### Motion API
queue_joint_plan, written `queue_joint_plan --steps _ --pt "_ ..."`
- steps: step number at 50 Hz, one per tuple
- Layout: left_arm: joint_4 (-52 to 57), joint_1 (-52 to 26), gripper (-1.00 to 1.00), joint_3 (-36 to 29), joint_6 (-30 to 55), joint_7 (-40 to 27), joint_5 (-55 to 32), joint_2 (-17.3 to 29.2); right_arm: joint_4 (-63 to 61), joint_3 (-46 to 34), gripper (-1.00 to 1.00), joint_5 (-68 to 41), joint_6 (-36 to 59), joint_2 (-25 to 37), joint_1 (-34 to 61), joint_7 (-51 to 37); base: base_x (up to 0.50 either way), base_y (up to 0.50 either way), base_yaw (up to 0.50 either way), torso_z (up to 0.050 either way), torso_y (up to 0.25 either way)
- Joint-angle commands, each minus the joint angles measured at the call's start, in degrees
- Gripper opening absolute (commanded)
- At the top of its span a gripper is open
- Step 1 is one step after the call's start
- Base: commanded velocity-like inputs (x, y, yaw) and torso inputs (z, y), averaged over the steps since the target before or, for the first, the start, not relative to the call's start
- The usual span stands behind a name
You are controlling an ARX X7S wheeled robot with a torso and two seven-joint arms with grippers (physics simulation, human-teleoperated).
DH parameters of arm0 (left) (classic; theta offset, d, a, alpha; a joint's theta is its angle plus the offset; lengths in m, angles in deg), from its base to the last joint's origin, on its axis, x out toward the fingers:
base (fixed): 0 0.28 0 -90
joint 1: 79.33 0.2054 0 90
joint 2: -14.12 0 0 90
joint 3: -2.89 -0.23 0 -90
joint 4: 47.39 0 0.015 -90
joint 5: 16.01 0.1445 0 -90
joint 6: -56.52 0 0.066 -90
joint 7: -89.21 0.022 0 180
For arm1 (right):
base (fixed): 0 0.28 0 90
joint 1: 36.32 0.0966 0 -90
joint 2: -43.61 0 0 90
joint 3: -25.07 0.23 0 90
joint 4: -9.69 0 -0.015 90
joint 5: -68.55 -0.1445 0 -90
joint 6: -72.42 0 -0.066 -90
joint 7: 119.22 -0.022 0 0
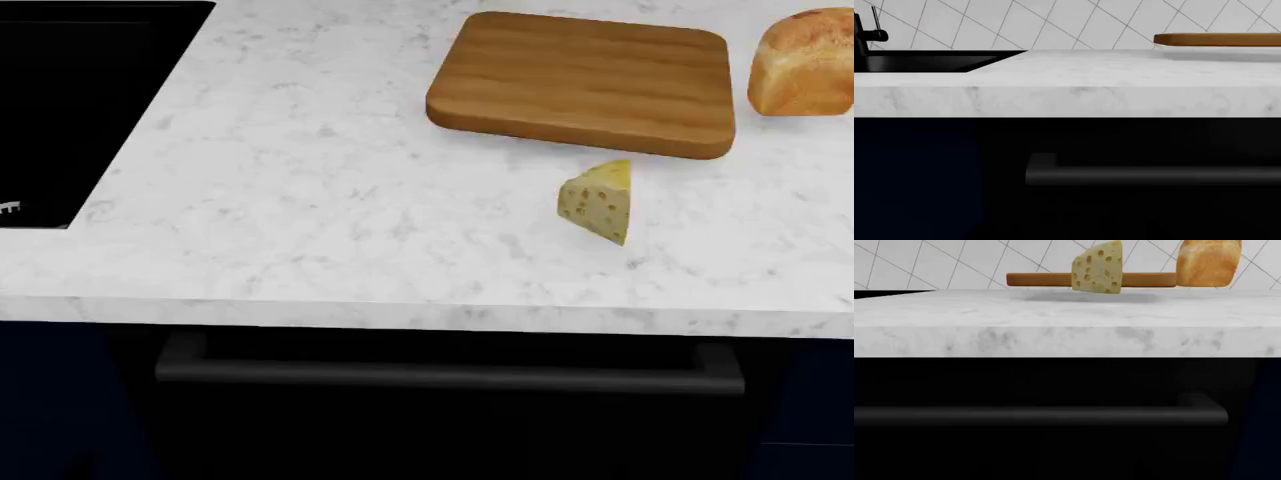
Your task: Place the bread and cheese on the cutting board.
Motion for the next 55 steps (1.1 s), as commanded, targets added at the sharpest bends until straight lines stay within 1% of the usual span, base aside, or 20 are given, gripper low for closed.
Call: queue_joint_plan --steps 1,2,7,10,14,19,27,31,55 --pt "-1.1 -0.3 1.00 -0.1 -0.8 -0.6 -0.7 0.6 0.9 -0.4 1.00 -0.4 -0.7 0.4 0.2 -0.4 0.00 0.00 0.00 0.000 0.000" --pt "-0.5 0.0 1.00 -1.3 -0.1 -0.8 -0.8 1.0 0.2 -1.1 1.00 -0.8 -0.1 0.7 0.0 -1.0 0.00 0.00 0.00 0.000 0.000" --pt "0.3 -0.6 1.00 -1.8 2.0 -2.5 -2.2 1.9 0.8 -2.8 1.00 -1.8 -1.6 1.7 0.1 -2.5 0.00 0.00 0.00 0.000 0.000" --pt "-0.3 -0.6 1.00 -1.7 0.7 -3.3 -3.0 2.1 0.5 -3.3 1.00 -2.1 -1.6 2.3 0.0 -3.0 0.00 0.00 0.00 0.000 0.000" --pt "-0.5 -0.8 1.00 -2.2 1.9 -4.3 -3.2 2.7 -0.7 -4.1 1.00 -2.2 -1.0 2.8 -0.3 -3.6 0.00 0.00 0.00 0.000 0.000" --pt "-0.6 -0.7 1.00 -1.9 -0.2 -4.6 -5.1 3.0 0.3 -4.7 1.00 -2.6 -1.9 3.4 0.0 -4.1 0.00 0.00 0.00 0.000 0.000" --pt "-0.2 -0.3 1.00 -3.4 -1.3 -5.3 -4.5 4.1 0.0 -5.6 1.00 -2.7 -1.8 4.1 -0.1 -5.0 0.00 0.00 0.00 0.002 0.000" --pt "-0.6 -0.4 1.00 -3.9 -2.3 -5.3 -4.5 4.6 -0.4 -5.6 1.00 -3.2 -1.6 4.4 -0.1 -5.5 0.00 0.00 0.00 0.042 0.000" --pt "-0.7 -0.4 1.00 -5.9 -2.2 -6.6 -5.9 6.2 -0.5 -7.2 1.00 -4.7 -1.0 6.1 0.0 -7.4 0.00 0.00 0.00 0.050 0.000"
